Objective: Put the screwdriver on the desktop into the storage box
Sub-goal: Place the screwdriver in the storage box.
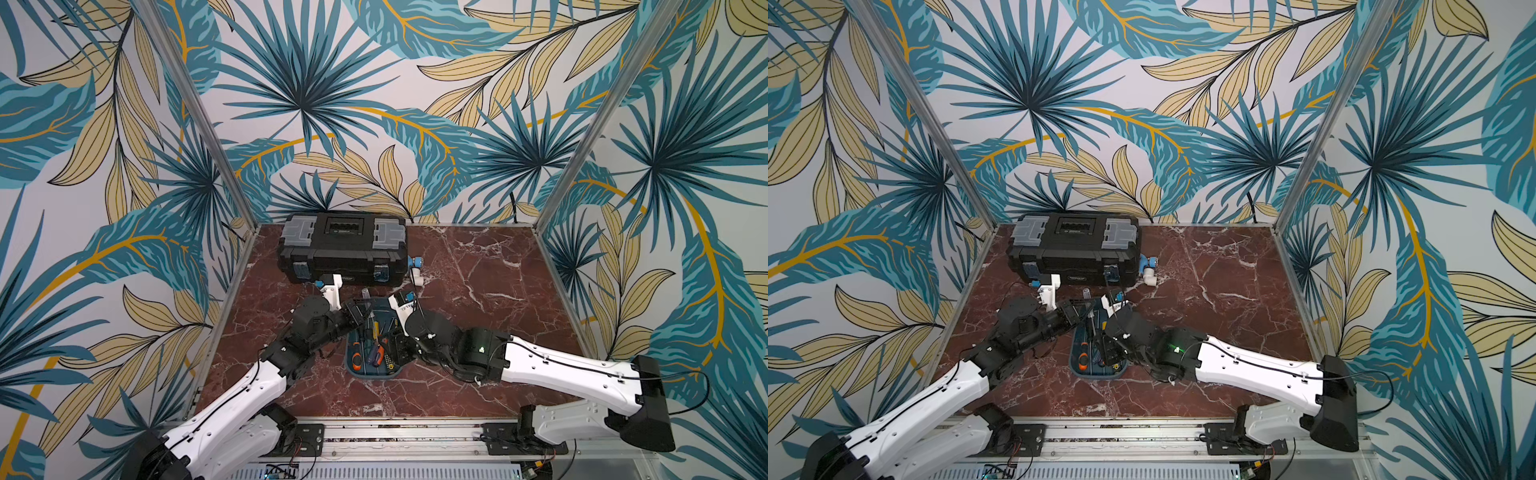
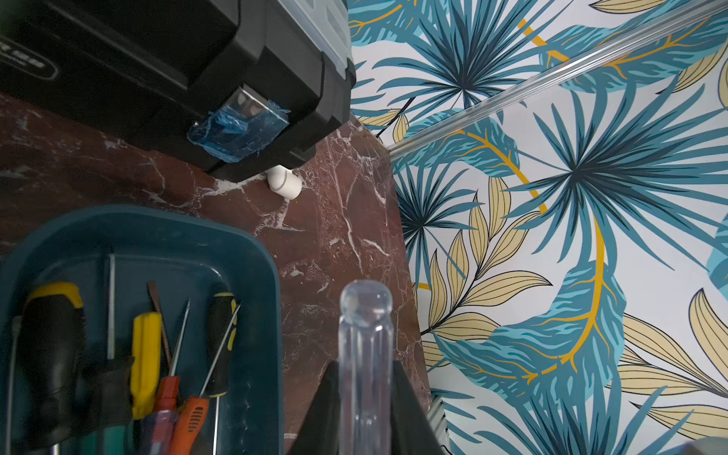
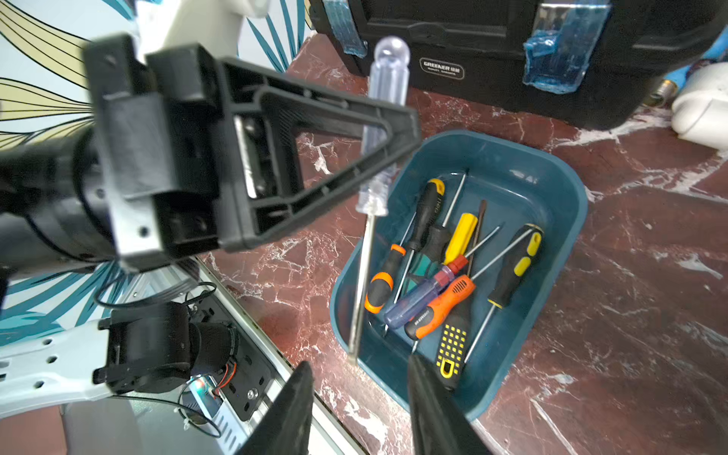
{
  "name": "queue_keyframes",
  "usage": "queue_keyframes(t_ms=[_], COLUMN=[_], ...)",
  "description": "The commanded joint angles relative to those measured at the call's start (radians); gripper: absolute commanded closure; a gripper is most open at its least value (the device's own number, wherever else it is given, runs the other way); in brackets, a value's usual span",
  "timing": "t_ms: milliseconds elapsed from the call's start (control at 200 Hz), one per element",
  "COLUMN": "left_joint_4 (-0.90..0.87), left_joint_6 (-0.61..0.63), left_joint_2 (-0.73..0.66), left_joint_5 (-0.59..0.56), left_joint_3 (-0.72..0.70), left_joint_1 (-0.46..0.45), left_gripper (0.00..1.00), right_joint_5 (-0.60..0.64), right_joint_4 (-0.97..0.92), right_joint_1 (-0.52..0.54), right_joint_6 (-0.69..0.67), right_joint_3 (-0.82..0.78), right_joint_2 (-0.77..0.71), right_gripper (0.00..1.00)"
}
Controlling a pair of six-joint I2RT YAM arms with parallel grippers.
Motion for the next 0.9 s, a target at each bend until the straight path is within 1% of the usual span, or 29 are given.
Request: queue_keyframes(t_ms=[0,200,321,351,406,466,516,556,586,626,666,746,821,897], left_joint_4=[0.016,-0.03,-0.034,-0.035,-0.037,-0.047,-0.047,-0.045,-0.042,-0.044,-0.054,-0.072,-0.085,-0.08], left_joint_6=[0.003,0.024,0.021,0.02,0.019,0.018,0.016,0.009,0.005,0.003,0.003,0.005,0.005,-0.002], left_joint_2=[-0.002,-0.015,-0.028,-0.031,-0.036,-0.039,-0.041,-0.041,-0.041,-0.042,-0.041,-0.039,-0.033,-0.026], left_joint_5=[0.008,0.038,0.039,0.039,0.036,0.032,0.032,0.032,0.034,0.032,0.026,0.014,0.002,0.009], left_joint_3=[0.007,0.026,0.025,0.025,0.027,0.033,0.035,0.032,0.03,0.03,0.03,0.03,0.031,0.032], left_joint_1=[0.006,0.023,0.028,0.029,0.03,0.031,0.031,0.034,0.034,0.033,0.035,0.038,0.041,0.044], left_gripper=[1.0,1.0,1.0,1.0,1.0,1.0,1.0,1.0,1.0,1.0,1.0,1.0,1.0,1.0], right_joint_5=[-0.022,-0.047,-0.03,-0.02,-0.016,-0.01,-0.006,-0.002,0.0,0.0,0.002,0.009,0.033,0.057], right_joint_4=[0.023,0.01,-0.05,-0.059,-0.067,-0.073,-0.074,-0.074,-0.077,-0.084,-0.091,-0.106,-0.12,-0.138], right_joint_1=[0.005,0.005,0.004,0.004,0.004,0.003,0.003,0.005,0.001,0.003,0.003,0.002,0.003,0.0], right_joint_6=[-0.014,-0.013,-0.016,-0.016,-0.021,-0.023,-0.027,-0.028,-0.03,-0.032,-0.035,-0.035,-0.039,-0.044], right_joint_3=[0.027,0.102,0.167,0.174,0.181,0.183,0.177,0.175,0.176,0.178,0.182,0.19,0.193,0.2], right_joint_2=[0.042,0.14,0.194,0.198,0.2,0.194,0.188,0.186,0.186,0.186,0.186,0.182,0.178,0.183], right_gripper=[0.56,0.61,0.74,0.76,0.84,0.88,0.94,0.97,0.97,0.96,0.92,0.79,0.64,0.57])
